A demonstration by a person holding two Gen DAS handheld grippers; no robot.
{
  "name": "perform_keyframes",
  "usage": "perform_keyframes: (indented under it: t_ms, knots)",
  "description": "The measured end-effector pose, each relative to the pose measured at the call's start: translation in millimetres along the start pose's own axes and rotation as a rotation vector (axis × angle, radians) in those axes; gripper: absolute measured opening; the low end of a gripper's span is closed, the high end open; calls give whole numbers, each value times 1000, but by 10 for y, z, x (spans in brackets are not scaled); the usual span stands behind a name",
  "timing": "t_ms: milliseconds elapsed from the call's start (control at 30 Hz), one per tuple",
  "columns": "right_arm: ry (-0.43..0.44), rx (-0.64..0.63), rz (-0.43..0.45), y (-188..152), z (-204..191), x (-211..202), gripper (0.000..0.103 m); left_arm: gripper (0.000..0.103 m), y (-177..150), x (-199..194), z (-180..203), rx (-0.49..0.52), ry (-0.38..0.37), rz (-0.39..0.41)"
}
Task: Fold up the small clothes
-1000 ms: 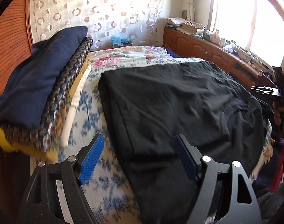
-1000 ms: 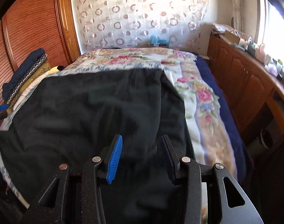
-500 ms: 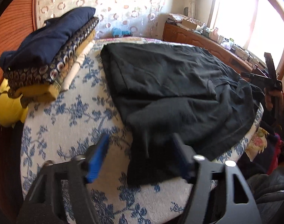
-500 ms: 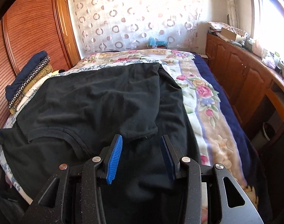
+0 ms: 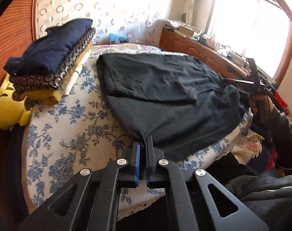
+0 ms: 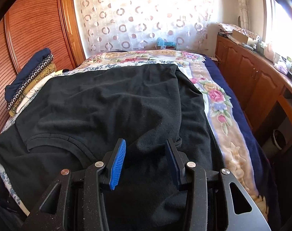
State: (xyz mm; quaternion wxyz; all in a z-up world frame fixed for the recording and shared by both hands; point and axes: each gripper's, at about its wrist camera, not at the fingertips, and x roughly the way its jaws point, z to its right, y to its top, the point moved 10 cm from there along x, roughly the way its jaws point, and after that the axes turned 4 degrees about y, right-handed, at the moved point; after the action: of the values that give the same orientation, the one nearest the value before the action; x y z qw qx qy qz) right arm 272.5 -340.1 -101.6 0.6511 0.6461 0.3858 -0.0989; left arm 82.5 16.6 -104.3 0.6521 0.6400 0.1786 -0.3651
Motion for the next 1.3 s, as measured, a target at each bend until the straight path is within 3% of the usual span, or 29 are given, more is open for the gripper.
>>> perform_keyframes:
  t_ms: [233, 267, 300, 367, 500, 567, 600, 700, 1100, 1300]
  knots:
    - [-1, -2, 2, 14, -10, -2, 44, 6, 29, 18, -77, -3, 43, -17]
    - [-1, -1, 3, 16, -14, -4, 44, 9, 34, 33, -80, -2, 44, -18]
    - [-1, 0, 4, 15, -18, -6, 44, 14, 49, 56, -93, -2, 46, -19]
    - [0, 0, 4, 14, -22, -7, 44, 38, 98, 78, -86, 0, 44, -7]
    - [4, 10, 4, 12, -32, 9, 44, 52, 249, 192, -86, 17, 46, 0]
    - [7, 17, 3, 15, -36, 27, 44, 75, 313, 252, -96, 24, 60, 3]
    - [6, 19, 4, 21, -40, 35, 44, 77, 353, 286, -91, 31, 58, 8]
    - [3, 25, 7, 35, -42, 67, 50, 77, 469, 438, -126, 35, 73, 2]
    - [-41, 13, -23, -24, -13, 210, 52, 77, 749, 991, -410, -16, 108, -47]
    - [-55, 7, -36, -33, -29, 226, 52, 42, 706, 1165, -520, -46, 105, -97]
